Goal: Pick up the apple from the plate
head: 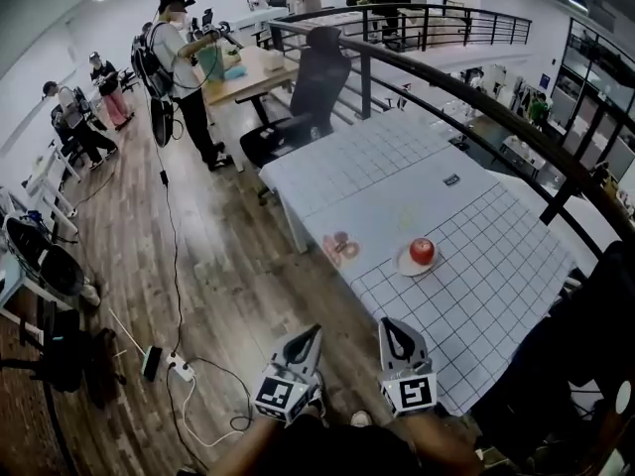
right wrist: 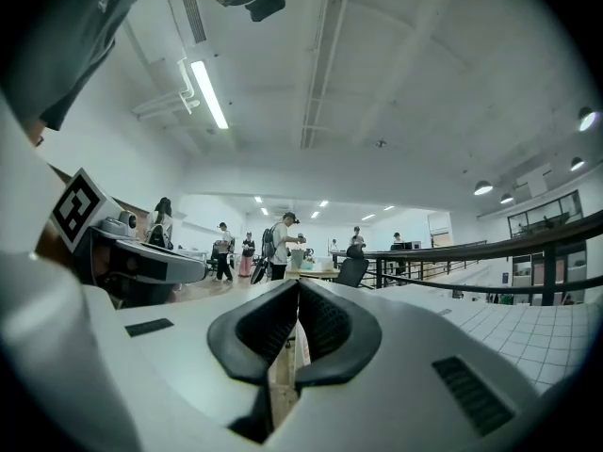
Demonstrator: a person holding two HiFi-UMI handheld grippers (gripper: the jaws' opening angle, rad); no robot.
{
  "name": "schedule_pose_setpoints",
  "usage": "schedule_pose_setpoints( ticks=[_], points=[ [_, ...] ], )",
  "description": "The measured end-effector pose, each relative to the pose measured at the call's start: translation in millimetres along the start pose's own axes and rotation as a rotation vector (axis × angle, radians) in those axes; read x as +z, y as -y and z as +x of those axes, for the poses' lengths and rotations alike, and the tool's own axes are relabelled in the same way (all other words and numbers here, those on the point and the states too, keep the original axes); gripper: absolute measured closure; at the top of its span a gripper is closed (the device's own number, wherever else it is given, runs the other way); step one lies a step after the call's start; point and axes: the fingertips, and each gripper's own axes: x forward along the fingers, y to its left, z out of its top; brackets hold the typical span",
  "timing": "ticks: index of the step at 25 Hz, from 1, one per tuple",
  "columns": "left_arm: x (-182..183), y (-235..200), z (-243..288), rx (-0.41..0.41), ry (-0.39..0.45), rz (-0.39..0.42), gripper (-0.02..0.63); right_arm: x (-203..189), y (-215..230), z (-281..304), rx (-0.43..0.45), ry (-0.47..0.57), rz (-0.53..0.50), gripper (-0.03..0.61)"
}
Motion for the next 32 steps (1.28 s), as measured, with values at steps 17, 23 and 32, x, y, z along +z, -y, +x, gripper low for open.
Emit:
schedule_pose_setpoints(
  ticks=[17, 23, 32],
  points=[
    [8.1, -92.6, 86.0, -0.264, 0.004, -0.003, 0.591, -35.6, 14.8, 87.3, -0.220, -0.140, -0.022, 0.555],
    [9.3, -96.6, 117.9, -0.340, 0.015, -0.014, 0.592, -39.3, 31.8, 96.2, -0.337, -0.149, 0.005, 0.554],
    [9.0, -88.6, 190.2, -0.437, -0.010, -0.005, 0.591, -50.4, 84.9, 117.2, -0.409, -0.161, -0.015, 0.555]
  ],
)
